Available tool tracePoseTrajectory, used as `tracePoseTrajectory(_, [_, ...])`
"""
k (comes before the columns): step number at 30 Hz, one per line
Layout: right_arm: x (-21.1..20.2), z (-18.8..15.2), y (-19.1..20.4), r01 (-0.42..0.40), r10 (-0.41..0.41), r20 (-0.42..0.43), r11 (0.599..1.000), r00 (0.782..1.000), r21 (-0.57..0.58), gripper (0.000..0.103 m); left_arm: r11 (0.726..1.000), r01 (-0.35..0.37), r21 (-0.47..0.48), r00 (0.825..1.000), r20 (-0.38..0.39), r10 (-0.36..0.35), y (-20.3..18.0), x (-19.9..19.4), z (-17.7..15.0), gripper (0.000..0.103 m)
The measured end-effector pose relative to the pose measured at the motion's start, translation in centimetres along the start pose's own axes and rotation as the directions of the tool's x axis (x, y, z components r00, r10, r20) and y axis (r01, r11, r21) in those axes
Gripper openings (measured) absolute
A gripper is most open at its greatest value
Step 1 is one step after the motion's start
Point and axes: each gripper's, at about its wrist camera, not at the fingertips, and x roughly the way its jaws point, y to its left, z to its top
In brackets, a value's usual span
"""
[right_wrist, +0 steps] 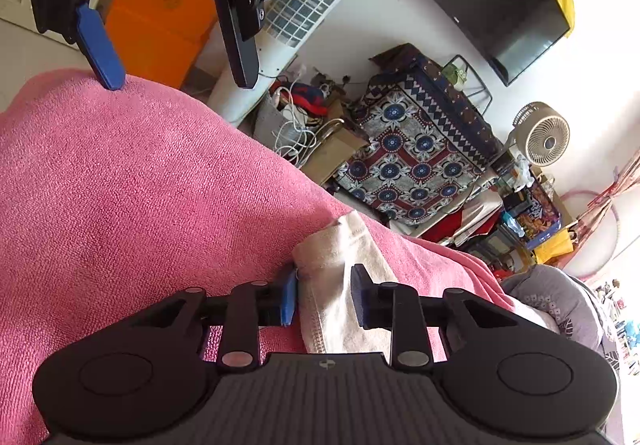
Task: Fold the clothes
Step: 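Grasp the beige shirt's hanging end with the right gripper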
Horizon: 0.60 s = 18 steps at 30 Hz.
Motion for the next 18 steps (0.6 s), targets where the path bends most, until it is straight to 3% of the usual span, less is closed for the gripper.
tracePoseTrajectory(1, [0.1,0.0,0.1,0.009,-0.009,-0.002,1.000,1.000,0.000,0.040,1.000,-0.002,0.002,1.000,-0.003,0.002,-0.1,0.0,0.0,0.087])
tracePoseTrajectory(2, [-0.1,-0.3,0.2,0.025,-0.025,0.004,1.000,1.000,-0.006,0.063,1.000,-0.004,0.002,1.000,-0.004,0.004,-0.1,-0.1,-0.1,0.087])
tracePoseTrajectory(4, [-1.3,-1.4,0.8,0.086,-0.085,0.043,0.995,0.995,-0.041,0.078,1.000,-0.006,0.003,1.000,-0.006,0.006,-0.1,-0.1,-0.1,0.087])
tracePoseTrajectory(11, [-1.4,-3.1,1.4,0.142,-0.133,0.092,0.985,0.987,-0.099,0.081,0.999,-0.016,0.028,1.000,-0.005,0.016,-0.3,0.2,-0.4,0.088])
tracePoseTrajectory(18, [1.4,-1.0,0.3,0.145,-0.145,0.071,0.989,0.987,-0.003,0.078,0.998,-0.026,0.063,1.000,-0.013,0.027,-0.7,0.4,-0.3,0.089])
